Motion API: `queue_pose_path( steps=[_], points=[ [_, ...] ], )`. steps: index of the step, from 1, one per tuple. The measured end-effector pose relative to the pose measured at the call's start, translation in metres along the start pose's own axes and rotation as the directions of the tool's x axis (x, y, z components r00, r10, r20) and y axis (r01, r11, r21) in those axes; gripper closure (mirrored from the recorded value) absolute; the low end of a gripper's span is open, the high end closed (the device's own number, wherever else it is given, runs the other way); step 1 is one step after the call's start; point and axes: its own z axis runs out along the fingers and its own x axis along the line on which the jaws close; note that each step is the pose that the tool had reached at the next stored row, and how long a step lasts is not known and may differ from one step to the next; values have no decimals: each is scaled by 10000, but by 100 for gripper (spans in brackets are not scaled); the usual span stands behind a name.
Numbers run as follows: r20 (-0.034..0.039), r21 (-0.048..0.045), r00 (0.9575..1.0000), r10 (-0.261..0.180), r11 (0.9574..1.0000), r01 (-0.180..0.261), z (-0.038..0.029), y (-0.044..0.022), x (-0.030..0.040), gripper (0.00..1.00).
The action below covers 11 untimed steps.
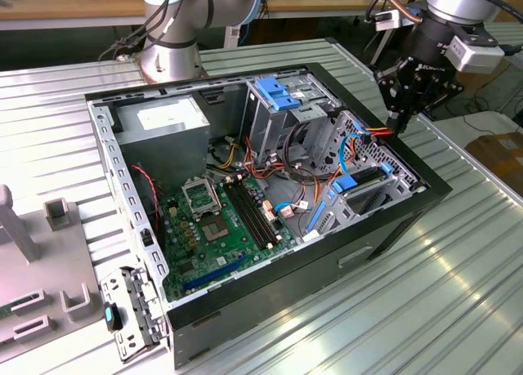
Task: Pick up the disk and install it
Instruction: 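Insert the first disk wire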
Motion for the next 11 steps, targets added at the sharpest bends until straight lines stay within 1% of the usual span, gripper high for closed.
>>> queue_pose_path(
  steps=[1,2,3,5,11],
  points=[
    [1,-4,10000,42,10000,-42,0,0,0,83],
    [4,-23,9997,227,9997,-227,1,0,0,83],
    [7,-54,9986,529,9986,-529,2,0,0,83],
    [10,-85,9965,839,9964,-839,4,1,-1,83],
    [12,-112,9939,1100,9939,-1100,5,5,-11,83]
  ],
)
